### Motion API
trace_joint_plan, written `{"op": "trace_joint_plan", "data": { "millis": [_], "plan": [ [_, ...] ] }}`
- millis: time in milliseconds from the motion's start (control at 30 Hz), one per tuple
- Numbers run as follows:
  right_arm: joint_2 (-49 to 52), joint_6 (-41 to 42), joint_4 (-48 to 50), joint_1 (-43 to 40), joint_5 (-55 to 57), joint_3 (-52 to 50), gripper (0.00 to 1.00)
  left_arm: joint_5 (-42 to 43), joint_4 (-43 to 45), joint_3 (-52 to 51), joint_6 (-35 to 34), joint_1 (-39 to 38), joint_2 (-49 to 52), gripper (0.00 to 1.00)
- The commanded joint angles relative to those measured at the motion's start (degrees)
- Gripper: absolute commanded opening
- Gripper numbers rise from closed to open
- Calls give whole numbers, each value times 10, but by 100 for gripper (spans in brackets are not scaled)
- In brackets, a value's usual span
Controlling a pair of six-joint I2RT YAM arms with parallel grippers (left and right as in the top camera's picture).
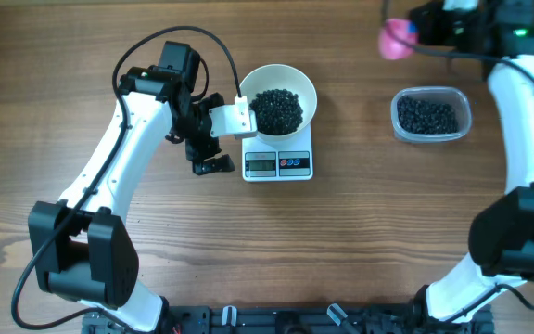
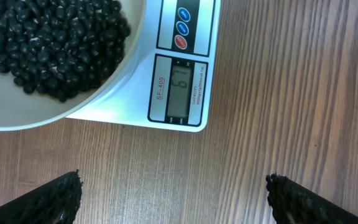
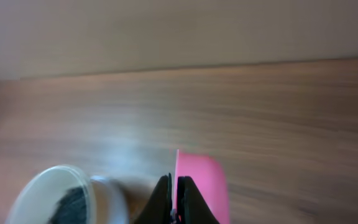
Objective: Scoop item into bowl and weigh 150g on scale
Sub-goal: 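Carry the empty scoop with the right gripper back to the bean tub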
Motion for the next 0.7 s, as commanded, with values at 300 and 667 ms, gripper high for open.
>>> {"op": "trace_joint_plan", "data": {
  "millis": [300, 667],
  "plan": [
    [28, -38, -115, -50, 213, -54, 4, 14, 0, -4, 11, -2, 2, 100],
    [43, -38, -135, -50, 196, -79, 4, 14, 0, -4, 11, -2, 2, 100]
  ]
}}
